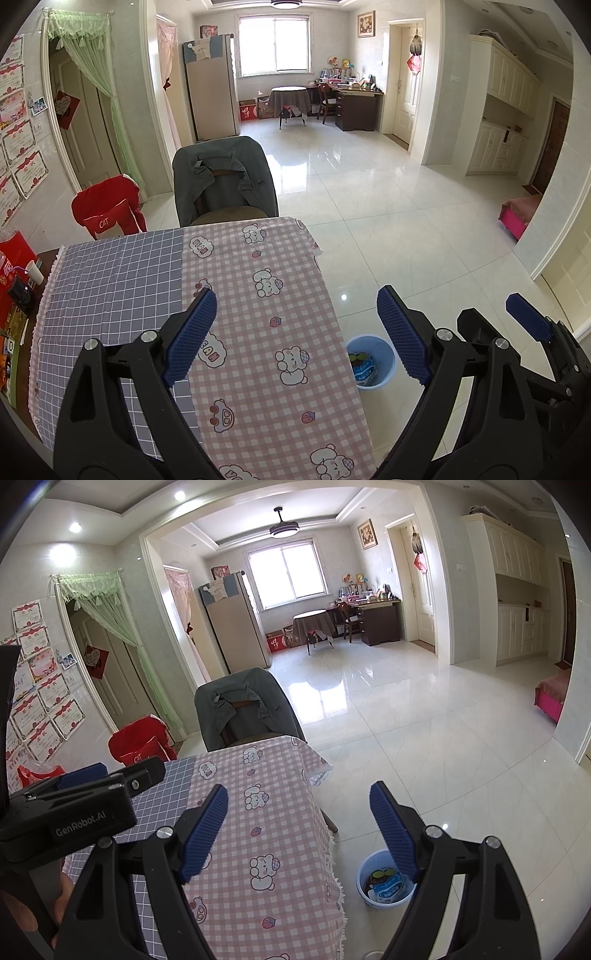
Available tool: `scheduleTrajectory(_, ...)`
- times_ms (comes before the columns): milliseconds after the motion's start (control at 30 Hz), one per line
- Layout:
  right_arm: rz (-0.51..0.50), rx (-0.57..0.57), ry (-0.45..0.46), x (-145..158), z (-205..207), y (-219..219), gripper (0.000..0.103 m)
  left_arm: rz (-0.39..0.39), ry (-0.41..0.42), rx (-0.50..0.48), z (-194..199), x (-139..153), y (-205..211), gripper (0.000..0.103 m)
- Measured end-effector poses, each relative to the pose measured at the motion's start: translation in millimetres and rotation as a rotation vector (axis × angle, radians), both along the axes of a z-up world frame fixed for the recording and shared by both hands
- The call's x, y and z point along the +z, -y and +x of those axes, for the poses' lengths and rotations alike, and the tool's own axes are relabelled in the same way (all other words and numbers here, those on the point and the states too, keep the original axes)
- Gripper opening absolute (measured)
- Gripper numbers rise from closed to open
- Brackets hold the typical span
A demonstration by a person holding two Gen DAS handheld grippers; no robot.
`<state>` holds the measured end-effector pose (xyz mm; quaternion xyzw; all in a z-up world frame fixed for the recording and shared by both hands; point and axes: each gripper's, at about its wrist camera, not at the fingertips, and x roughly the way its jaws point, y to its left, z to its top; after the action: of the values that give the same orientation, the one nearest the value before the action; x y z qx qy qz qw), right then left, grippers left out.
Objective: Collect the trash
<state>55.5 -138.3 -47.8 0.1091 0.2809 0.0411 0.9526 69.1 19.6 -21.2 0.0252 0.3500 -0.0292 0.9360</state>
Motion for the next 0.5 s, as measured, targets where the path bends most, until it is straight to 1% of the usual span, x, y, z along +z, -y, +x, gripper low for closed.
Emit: scheduleTrajectory(500,0.003,0.0,-0.004,-0.1,-0.9,0.2,0.078,0.0,-0.001,0.0,0.0,0.2,0.1,0.087)
